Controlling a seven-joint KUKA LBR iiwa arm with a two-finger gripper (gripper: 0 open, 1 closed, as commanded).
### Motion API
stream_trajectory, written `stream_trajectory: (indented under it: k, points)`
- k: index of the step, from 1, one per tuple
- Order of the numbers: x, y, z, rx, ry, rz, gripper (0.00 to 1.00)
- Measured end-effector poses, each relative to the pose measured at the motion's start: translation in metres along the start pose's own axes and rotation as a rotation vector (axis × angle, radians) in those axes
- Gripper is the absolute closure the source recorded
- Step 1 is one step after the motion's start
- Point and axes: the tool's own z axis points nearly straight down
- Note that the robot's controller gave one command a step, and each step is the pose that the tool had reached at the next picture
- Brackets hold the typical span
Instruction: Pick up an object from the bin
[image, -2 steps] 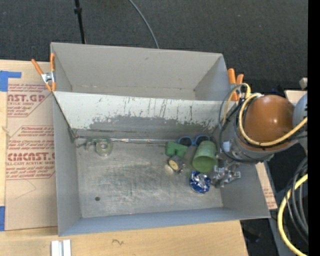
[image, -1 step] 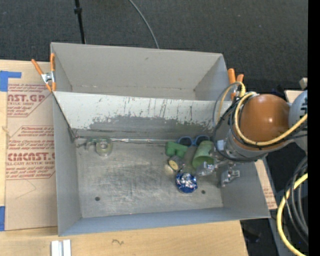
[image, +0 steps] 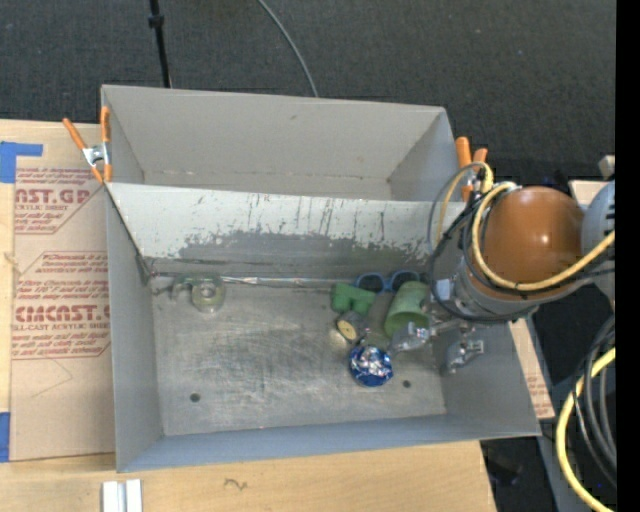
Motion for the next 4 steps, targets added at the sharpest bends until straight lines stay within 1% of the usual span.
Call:
stream_trajectory:
  k: [2, 3, 4]
  points:
    - [0.0001, -0.0003, 0.0001, -0.001, 0.001, 0.000, 0.00]
    - [-0.0014, 0.0007, -0.0020, -0.003, 0.009, 0.001, 0.00]
    - [-0.0014, 0.0007, -0.0021, -0.003, 0.009, 0.002, 0.00]
